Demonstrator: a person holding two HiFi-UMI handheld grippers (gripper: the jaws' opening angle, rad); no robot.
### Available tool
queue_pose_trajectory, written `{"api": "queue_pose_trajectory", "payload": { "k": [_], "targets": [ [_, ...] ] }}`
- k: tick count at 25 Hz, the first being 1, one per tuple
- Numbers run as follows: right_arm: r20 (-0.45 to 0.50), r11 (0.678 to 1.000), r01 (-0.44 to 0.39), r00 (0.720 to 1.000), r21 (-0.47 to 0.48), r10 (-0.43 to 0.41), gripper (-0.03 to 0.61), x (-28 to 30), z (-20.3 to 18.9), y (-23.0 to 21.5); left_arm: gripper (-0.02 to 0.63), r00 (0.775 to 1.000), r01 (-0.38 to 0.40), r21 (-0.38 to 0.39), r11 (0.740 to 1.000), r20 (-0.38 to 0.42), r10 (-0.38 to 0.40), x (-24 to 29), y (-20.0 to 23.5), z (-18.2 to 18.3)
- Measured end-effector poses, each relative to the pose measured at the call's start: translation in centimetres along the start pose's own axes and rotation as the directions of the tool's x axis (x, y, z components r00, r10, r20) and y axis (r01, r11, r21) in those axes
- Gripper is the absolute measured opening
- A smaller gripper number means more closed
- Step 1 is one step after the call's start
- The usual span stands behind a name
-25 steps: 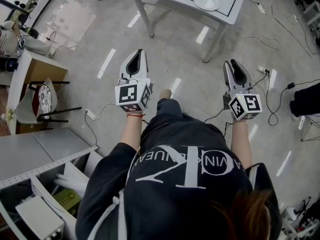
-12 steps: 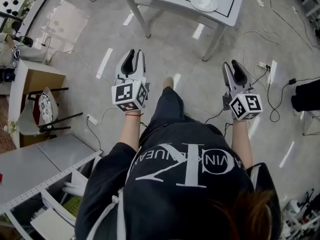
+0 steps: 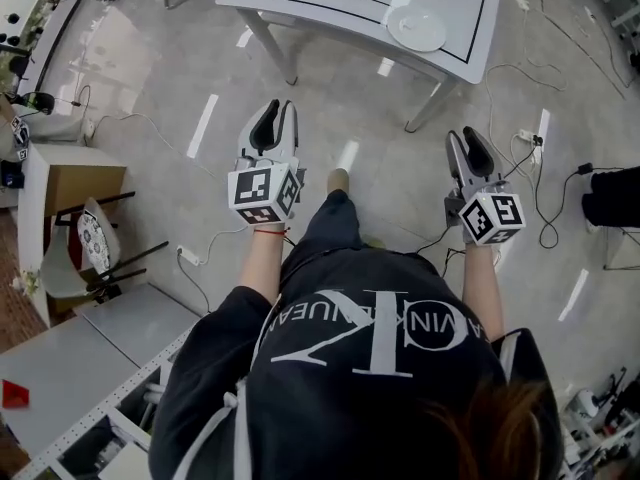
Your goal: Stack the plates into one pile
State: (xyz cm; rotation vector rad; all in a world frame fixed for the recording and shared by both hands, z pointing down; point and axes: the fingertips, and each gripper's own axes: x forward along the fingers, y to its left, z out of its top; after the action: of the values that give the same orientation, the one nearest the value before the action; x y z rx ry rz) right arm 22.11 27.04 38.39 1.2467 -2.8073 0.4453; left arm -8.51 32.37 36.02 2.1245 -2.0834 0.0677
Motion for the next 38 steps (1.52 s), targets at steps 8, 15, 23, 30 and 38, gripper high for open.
{"api": "queue_pose_trajectory", "payload": {
  "k": [8,15,23,30,38],
  "targets": [
    [-0.004,0.998,0.053,0.999,0.038,-0.053,0.143,6.2,1.0,-0.9,0.087,0.997,0.077,0.001,0.997,-0.023,-0.077,7.5,2.9,1.0],
    [-0.012,0.99,0.121,0.993,0.074,-0.121,0.143,10.3,0.5,-2.4,0.087,0.985,0.165,0.001,0.986,-0.046,-0.165,13.4,4.4,1.2],
    [-0.001,0.979,0.181,0.983,0.097,-0.182,0.143,14.2,0.9,-3.3,0.087,0.97,0.237,-0.002,0.972,-0.058,-0.237,18.7,6.4,1.2],
    [-0.057,0.97,0.205,0.978,0.129,-0.199,0.16,15.6,0.5,-5.6,0.087,0.928,0.337,-0.054,0.94,-0.15,-0.341,21.9,2.5,-2.1],
    [-0.167,0.971,0.197,0.971,0.139,-0.173,0.161,20.1,-0.3,-10.0,0.087,0.876,0.431,-0.058,0.9,-0.213,-0.433,28.1,-1.4,-2.7]
  ]
}}
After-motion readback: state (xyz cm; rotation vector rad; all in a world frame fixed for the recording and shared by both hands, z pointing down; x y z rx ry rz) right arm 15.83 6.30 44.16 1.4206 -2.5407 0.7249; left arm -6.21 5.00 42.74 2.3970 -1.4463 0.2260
